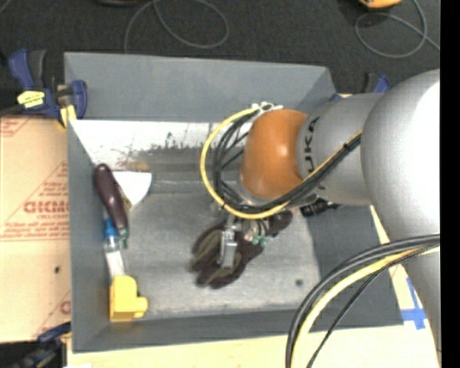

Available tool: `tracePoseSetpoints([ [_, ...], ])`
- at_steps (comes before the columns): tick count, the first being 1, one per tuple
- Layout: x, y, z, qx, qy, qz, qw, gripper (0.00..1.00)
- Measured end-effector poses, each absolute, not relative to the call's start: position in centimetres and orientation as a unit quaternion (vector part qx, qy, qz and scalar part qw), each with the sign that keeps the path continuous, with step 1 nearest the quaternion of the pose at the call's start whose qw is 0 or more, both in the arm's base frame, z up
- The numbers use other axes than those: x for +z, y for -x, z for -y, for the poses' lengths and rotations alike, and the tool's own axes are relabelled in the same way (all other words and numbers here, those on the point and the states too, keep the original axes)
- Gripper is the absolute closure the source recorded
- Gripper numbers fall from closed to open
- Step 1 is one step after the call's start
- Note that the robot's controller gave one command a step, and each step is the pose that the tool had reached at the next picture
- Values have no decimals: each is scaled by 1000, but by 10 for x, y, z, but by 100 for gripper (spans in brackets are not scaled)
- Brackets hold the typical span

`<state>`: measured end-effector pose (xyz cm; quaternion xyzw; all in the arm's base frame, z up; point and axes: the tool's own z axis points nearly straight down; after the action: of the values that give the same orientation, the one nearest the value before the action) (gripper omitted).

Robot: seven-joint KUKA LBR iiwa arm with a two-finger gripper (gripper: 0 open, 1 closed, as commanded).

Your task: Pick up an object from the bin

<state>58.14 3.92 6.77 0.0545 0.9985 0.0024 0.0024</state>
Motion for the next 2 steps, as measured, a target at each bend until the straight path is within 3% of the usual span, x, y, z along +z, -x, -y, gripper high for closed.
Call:
tracePoseSetpoints([
  [1,73,-615,-23,3,1,-1000,6,100],
  [2,73,-615,-23,3,1,-1000,6,100],
])
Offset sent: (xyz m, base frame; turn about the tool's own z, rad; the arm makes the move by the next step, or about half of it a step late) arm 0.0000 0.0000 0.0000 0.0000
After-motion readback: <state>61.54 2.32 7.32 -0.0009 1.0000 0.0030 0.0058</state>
